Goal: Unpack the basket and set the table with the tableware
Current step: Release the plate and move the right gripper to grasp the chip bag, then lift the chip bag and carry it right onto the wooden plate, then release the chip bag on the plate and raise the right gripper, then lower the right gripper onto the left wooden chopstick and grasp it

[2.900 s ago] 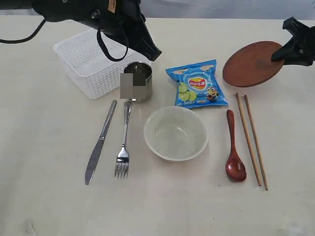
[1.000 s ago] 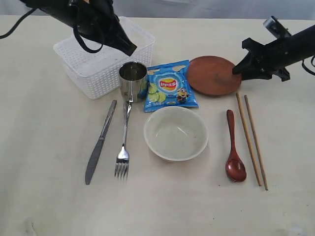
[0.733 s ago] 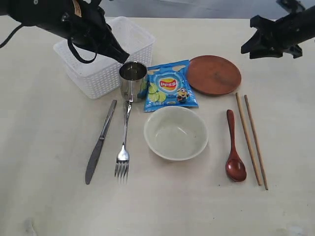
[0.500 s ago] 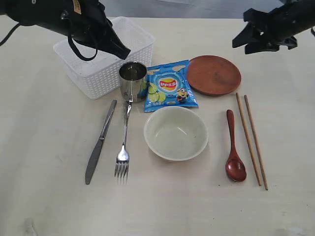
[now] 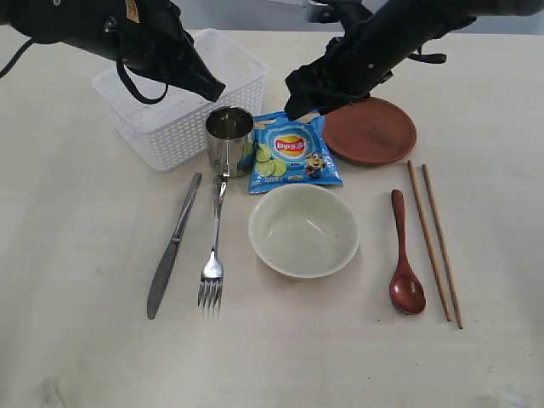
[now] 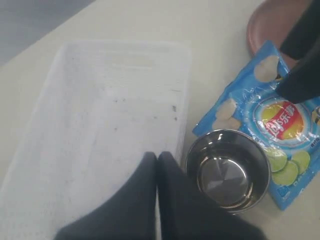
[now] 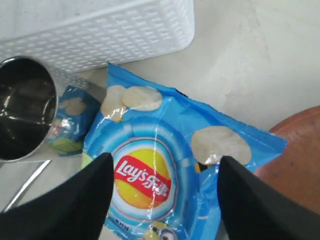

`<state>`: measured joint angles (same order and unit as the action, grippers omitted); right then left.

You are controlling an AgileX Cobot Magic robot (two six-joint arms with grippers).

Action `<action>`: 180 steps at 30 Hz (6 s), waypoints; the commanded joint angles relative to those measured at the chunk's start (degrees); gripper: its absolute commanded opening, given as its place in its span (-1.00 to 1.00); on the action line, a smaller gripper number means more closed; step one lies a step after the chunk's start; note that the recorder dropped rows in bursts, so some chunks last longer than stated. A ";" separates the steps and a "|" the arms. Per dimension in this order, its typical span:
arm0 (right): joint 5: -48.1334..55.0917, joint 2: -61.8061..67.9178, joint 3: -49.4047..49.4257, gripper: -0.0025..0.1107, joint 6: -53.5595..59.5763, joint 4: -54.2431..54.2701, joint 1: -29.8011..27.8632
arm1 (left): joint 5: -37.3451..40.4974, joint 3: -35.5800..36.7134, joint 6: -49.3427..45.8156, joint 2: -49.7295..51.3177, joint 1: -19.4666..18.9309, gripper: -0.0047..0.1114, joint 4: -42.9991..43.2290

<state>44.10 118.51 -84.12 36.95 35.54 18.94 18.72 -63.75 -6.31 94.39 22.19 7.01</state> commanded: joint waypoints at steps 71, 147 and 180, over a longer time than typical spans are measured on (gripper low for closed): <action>-13.63 -12.53 9.62 -0.96 -16.41 -17.68 -2.56 | -1.32 0.14 0.55 -0.62 -0.17 -0.92 -1.28; 12.25 -19.25 17.11 -0.72 -34.27 -33.25 -3.53 | -1.72 0.29 0.32 -0.40 -0.17 -0.92 -1.28; -4.70 -10.47 29.20 -0.35 -36.95 -32.07 -10.18 | -1.10 0.29 0.32 -0.40 -0.17 -0.92 -1.43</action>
<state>40.19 107.71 -55.16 -0.52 3.57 9.24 17.63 -63.70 -6.04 94.39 22.19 6.37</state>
